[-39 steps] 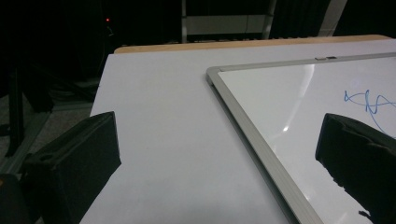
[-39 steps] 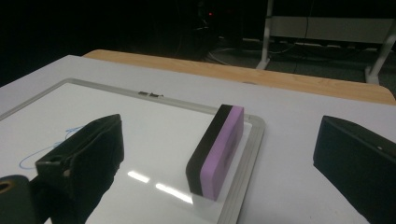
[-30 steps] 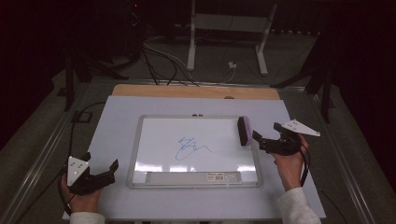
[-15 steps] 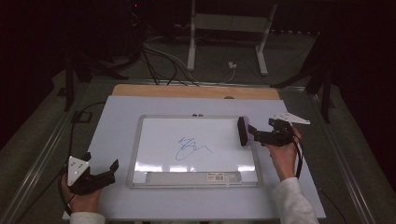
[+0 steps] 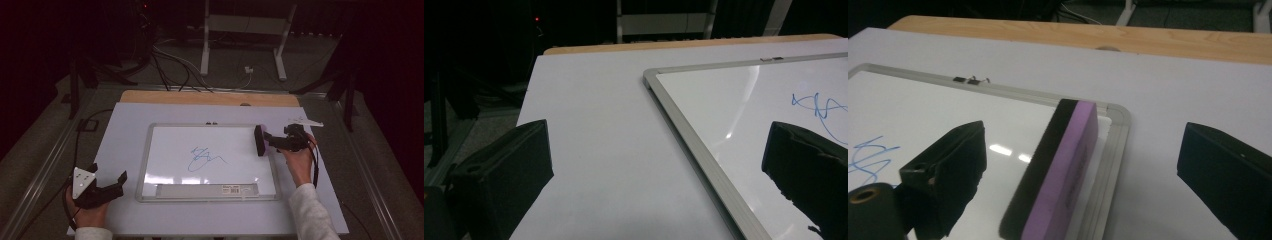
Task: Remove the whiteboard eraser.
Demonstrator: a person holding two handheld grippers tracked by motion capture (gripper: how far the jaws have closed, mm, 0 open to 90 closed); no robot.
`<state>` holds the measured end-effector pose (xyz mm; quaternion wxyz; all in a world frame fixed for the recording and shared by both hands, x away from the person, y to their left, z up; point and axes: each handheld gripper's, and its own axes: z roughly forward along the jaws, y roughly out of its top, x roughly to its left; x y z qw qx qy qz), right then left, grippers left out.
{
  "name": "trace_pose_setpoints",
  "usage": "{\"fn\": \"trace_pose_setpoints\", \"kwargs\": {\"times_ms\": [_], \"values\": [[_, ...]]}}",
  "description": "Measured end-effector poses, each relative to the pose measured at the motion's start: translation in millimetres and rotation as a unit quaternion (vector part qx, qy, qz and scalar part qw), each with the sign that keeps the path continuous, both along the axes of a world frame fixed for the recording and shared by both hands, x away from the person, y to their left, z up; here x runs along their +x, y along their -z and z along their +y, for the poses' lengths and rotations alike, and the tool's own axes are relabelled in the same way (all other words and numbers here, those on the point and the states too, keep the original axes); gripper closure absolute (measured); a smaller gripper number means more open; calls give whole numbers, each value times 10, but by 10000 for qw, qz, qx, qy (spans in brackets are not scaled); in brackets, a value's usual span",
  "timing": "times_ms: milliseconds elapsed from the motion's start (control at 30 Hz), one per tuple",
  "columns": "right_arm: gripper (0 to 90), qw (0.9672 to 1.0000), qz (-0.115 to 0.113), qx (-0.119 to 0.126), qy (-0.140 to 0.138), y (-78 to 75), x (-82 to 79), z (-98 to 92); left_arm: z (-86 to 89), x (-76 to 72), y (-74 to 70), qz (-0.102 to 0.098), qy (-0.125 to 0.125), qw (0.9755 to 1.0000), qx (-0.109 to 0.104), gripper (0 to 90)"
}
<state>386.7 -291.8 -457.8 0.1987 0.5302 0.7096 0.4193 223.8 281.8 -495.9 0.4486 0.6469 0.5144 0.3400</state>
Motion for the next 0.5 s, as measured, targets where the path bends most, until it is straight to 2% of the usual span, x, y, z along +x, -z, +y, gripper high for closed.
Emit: {"fn": "trace_pose_setpoints", "kwargs": {"times_ms": [67,233,333,367,400,433,500], "values": [[77,10000,53,27,2,14,13,-5,-1,0,1,1,2,10000,0,6],[185,9995,309,40,70,84,61,-21,0,3,5,12,5,10000,0,6],[336,9990,416,-34,174,113,75,-6,-2,3,5,12,7,10000,1,6],[445,9987,494,37,74,130,75,5,-2,3,4,10,6,10000,-2,6],[484,9986,526,74,10,135,72,10,-2,3,4,10,6,10000,-2,6],[484,9986,526,74,10,135,72,10,-1,2,4,11,5,10000,-1,6],[612,9978,633,156,-119,154,71,25,-1,2,5,12,5,10000,-3,6]]}}
